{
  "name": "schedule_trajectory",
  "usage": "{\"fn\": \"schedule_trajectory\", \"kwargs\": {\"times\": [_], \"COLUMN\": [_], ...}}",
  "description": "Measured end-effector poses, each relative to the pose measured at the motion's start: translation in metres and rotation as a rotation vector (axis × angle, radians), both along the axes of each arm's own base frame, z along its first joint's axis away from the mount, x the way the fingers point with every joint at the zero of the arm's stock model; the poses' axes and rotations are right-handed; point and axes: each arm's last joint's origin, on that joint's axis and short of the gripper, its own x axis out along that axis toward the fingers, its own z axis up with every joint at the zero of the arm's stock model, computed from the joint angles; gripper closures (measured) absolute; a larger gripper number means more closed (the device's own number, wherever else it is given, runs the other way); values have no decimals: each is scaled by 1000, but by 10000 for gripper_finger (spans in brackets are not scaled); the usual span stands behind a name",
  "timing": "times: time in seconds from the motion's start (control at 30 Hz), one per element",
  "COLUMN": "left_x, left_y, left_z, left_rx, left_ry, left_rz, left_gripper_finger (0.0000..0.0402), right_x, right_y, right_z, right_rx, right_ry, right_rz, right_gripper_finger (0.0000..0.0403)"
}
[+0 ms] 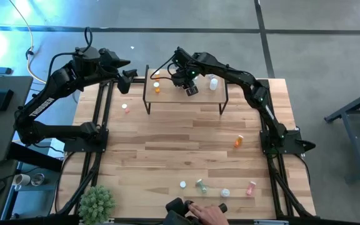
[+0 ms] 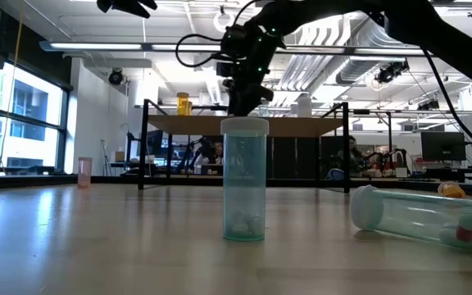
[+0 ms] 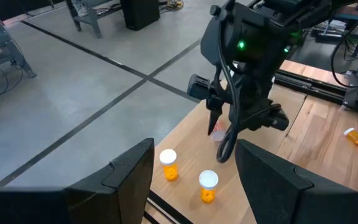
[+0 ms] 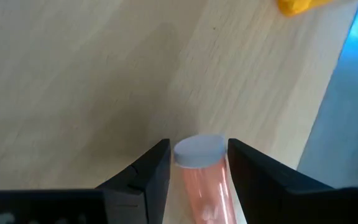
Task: Pick and place medicine bottles onto shelf by color
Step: Adjust the pill bottles on the shelf
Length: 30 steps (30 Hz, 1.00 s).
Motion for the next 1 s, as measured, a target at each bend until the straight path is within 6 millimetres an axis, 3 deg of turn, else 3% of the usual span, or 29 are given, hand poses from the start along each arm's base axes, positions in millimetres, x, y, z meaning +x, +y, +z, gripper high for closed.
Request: {"fn": "schedule_trajectory", "kwargs": {"times": [0.23,0.53,0.77,1.0], "left_x": [0,0,0,-5], "left_y": [0,0,0,-4], "left_z": [0,0,0,3], "left_rx": [0,0,0,17], "left_ry": [1,1,1,-17], "left_rz": [-1,1,1,1], "left_gripper_finger": [188,188,188,188], "right_x": [0,2,6,3], "right_y": [0,1,1,0], "right_z": [0,0,2,35], "right_rx": [10,6,-37,-43], "right_ry": [0,-12,-40,-195], "right_rz": [-20,-26,-61,-153], "right_gripper_finger": [254,303,306,307]}}
